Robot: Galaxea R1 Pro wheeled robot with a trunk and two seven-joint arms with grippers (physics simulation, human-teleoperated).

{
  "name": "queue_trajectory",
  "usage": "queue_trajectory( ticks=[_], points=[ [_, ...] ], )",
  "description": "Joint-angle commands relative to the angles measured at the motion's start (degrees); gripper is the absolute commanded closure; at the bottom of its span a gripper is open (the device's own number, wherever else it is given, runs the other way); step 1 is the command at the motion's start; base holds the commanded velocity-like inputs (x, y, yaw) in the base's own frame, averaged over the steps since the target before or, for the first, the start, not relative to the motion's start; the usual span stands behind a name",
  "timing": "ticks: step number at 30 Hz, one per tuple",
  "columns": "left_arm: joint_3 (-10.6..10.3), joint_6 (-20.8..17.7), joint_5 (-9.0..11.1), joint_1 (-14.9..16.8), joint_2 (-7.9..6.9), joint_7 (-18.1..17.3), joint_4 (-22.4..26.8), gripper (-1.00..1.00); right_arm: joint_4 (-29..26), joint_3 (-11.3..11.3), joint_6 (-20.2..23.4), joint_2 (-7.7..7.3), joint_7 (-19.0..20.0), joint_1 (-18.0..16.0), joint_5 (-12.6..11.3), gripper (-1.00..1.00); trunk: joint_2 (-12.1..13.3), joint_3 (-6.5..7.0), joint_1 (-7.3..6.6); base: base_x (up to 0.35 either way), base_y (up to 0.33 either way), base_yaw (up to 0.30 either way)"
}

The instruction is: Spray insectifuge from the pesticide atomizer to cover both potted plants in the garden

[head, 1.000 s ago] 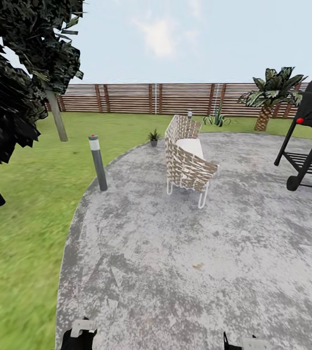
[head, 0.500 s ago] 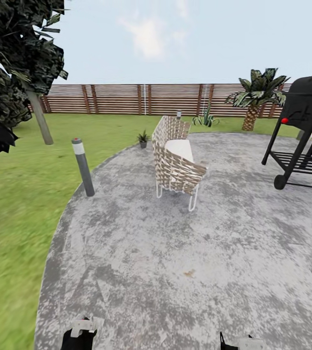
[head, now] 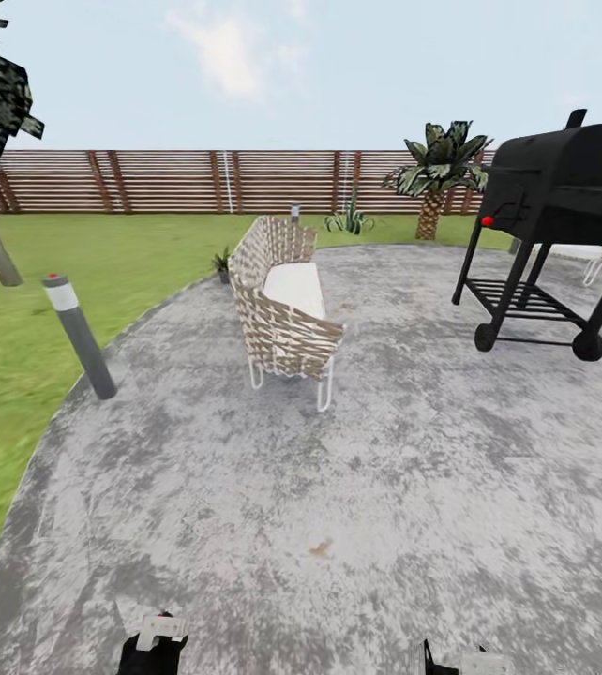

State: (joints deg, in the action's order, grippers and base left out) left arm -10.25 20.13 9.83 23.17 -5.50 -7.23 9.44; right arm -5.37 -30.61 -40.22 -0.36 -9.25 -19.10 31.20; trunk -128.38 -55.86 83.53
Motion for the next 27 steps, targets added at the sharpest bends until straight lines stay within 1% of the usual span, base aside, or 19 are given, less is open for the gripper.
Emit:
queue_trajectory(
  ticks=[1, 27],
  points=[
    [-0.4, 0.2, 0.6, 0.0, -0.04, -0.2, 0.0, 1.00, 0.1, -0.2, -0.1, 0.00, -0.4, -0.1, 0.6, -1.00, 0.0, -0.05, 0.02, 0.280, -0.166, -0.289],
    [-0.3, 0.2, 0.6, 0.0, -0.05, -0.2, 0.0, 1.00, 0.2, -0.2, -0.1, 0.01, -0.4, -0.1, 0.7, -1.00, 0.0, -0.05, 0.02, 0.280, -0.167, -0.288]
  ],
)
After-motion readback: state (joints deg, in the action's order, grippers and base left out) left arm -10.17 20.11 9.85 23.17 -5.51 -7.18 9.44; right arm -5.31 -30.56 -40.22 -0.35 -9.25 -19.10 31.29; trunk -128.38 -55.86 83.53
